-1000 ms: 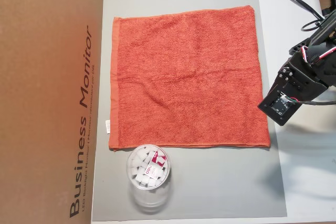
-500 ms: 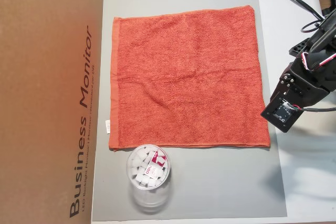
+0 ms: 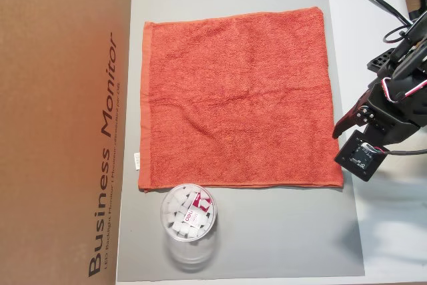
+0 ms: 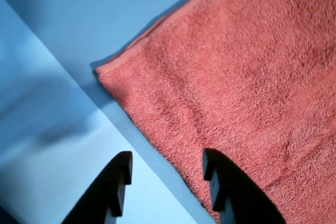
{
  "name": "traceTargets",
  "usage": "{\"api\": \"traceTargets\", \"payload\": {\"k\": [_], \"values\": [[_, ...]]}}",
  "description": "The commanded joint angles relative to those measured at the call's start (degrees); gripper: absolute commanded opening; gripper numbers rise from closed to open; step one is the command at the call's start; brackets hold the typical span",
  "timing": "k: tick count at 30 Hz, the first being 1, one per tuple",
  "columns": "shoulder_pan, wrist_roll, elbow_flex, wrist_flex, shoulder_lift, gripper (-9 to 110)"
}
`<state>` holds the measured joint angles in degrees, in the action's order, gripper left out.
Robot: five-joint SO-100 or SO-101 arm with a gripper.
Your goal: Fold the blanket.
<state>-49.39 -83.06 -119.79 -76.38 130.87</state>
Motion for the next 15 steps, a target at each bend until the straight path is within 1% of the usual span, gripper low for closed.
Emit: {"api": "traceTargets", "payload": {"k": [1, 15], "values": [[-0.2, 1.0, 2.8, 0.1, 0.0, 13], [0.0, 0.0, 1.6, 0.9, 1.0, 13]]}}
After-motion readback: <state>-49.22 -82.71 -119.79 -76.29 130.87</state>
